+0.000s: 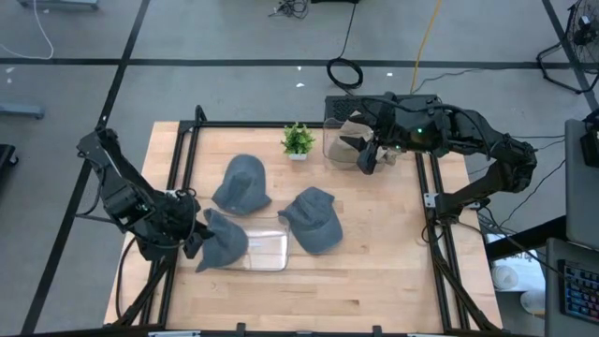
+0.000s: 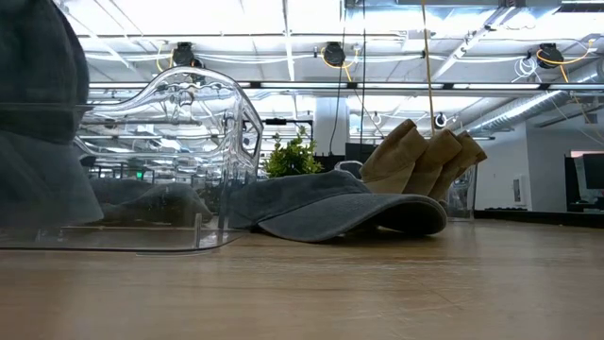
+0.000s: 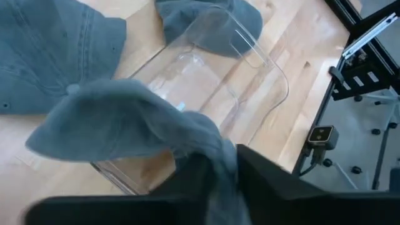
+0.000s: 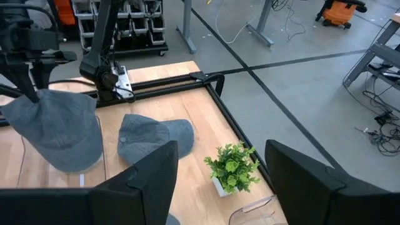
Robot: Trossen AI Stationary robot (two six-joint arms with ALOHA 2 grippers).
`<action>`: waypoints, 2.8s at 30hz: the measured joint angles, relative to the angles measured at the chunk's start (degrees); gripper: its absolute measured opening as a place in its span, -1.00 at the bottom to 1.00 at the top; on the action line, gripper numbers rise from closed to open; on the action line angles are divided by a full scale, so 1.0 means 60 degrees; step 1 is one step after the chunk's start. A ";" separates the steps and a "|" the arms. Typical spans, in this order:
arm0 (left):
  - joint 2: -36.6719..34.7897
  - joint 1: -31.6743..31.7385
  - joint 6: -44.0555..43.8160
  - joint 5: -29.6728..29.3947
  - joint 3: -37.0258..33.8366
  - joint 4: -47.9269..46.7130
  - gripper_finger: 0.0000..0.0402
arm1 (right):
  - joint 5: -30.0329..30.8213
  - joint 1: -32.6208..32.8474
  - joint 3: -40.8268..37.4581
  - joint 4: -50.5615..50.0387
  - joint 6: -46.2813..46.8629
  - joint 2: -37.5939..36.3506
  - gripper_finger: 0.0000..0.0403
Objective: Pick & Place hat
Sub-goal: Put the bottom gray cap into the bottom transparent bin
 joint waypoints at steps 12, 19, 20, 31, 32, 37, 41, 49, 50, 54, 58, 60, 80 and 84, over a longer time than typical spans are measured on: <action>-0.0603 0.0577 0.1049 -0.0490 0.0000 0.0727 0.54 | -0.0501 0.0018 0.0000 -0.0016 0.0001 0.0000 0.17; -0.1666 0.1088 0.3850 -0.0912 0.0000 0.2663 0.83 | -0.0509 0.0091 0.0000 -0.0288 0.0704 0.0000 0.17; -0.1794 0.1158 0.4195 -0.0915 0.0000 0.2833 0.84 | -0.0511 0.0111 0.0000 -0.0325 0.0971 0.0000 0.17; -0.2859 0.1668 0.6697 -0.0895 0.0000 0.4543 0.86 | 0.0472 0.1733 0.0004 -0.0642 0.0610 0.0231 0.17; -0.2896 0.1729 0.6831 -0.0896 0.0000 0.4729 0.86 | 0.0829 0.2017 0.0004 -0.0774 0.0337 0.0338 0.17; -0.2959 0.2135 0.7277 -0.0977 0.0004 0.5715 0.86 | 0.2389 0.3337 0.0004 -0.1032 -0.1183 0.0978 0.17; -0.2950 0.2486 0.7732 -0.1299 0.0004 0.6413 0.86 | 0.3152 0.4114 0.0000 -0.1367 -0.1620 0.1479 0.17; -0.2891 0.2966 0.8617 -0.2693 0.0004 0.7856 0.86 | 0.3330 0.4969 -0.1155 -0.1373 -0.0573 0.1951 0.17; -0.2880 0.3020 0.8734 -0.2710 0.0004 0.8037 0.86 | 0.3329 0.5040 -0.1446 -0.1343 -0.0286 0.1969 0.17; -0.2808 0.3116 0.8827 -0.2701 0.0006 0.8295 0.86 | 0.3304 0.5365 -0.2897 -0.0881 0.0925 0.1974 0.17; -0.2760 0.3119 0.8754 -0.2703 0.0007 0.8281 0.86 | 0.3279 0.5769 -0.4551 0.0507 0.1328 0.1977 0.17; -0.2746 0.3119 0.8750 -0.2696 0.0007 0.8266 0.86 | 0.3273 0.5982 -0.5333 0.1447 0.1297 0.1978 0.17; -0.2702 0.3111 0.8978 -0.2630 0.0004 0.8182 0.86 | 0.3829 0.6948 -0.7668 0.5718 0.1170 0.3765 0.17; -0.2702 0.3111 0.8980 -0.2626 0.0007 0.8178 0.86 | 0.4238 0.6961 -0.7668 0.5856 0.0935 0.4383 0.17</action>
